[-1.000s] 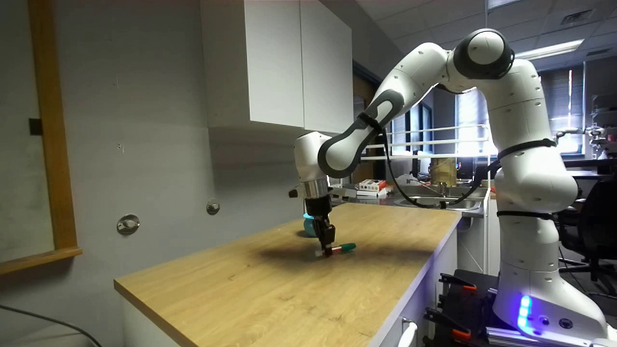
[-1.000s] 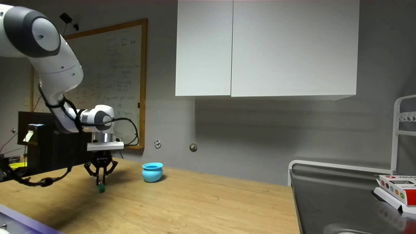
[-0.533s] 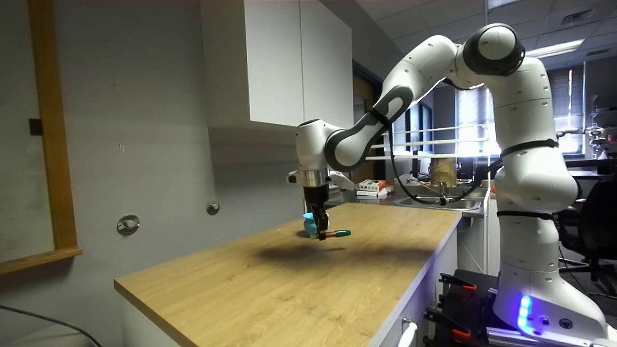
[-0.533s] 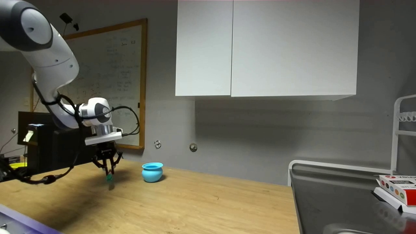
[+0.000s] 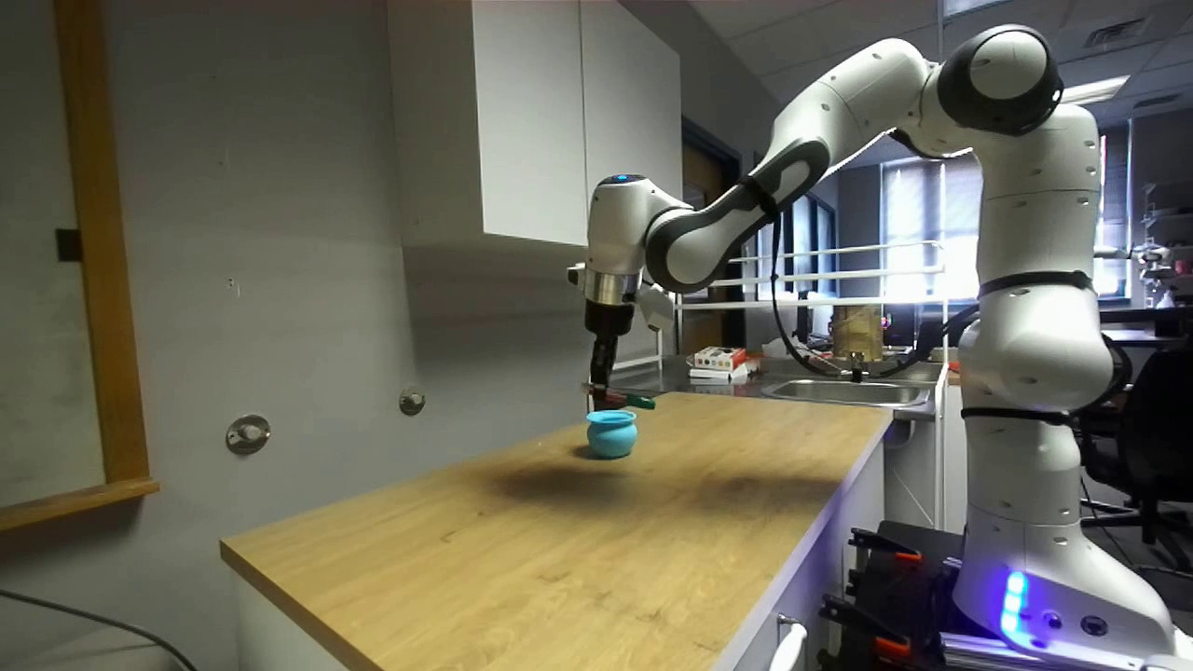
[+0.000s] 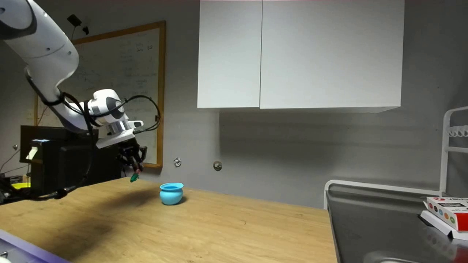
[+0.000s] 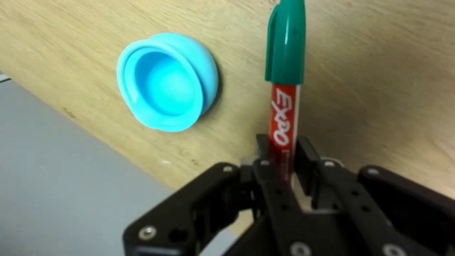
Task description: Put the pen in the blue bowl
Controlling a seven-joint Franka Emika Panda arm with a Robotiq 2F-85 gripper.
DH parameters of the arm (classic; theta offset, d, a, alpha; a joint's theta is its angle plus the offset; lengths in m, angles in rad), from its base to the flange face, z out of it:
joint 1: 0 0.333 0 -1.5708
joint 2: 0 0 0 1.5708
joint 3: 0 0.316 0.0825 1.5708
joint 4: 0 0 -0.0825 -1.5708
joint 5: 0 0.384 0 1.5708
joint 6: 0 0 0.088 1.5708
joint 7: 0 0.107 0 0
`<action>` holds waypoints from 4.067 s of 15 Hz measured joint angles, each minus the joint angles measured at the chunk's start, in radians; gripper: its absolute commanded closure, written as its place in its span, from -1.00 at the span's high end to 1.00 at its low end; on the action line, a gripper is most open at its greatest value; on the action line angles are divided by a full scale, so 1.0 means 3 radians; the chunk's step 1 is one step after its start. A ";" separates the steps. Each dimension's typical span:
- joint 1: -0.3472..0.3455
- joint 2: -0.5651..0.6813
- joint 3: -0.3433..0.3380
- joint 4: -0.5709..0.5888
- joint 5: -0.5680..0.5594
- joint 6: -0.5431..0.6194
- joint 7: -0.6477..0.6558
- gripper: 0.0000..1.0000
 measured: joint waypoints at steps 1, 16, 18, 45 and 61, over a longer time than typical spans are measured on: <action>-0.0039 -0.0053 -0.0001 0.0002 -0.0077 0.0039 0.0147 -0.70; -0.0365 0.0145 0.0006 0.0416 -0.1881 0.0278 0.2926 -0.70; -0.0364 0.0293 -0.0014 0.0440 -0.1993 0.0279 0.3126 -0.70; -0.0320 0.1020 -0.0347 0.0698 -0.2132 0.0474 0.3498 0.35; -0.0259 0.0705 -0.0233 0.0377 -0.0911 0.0558 0.2161 1.00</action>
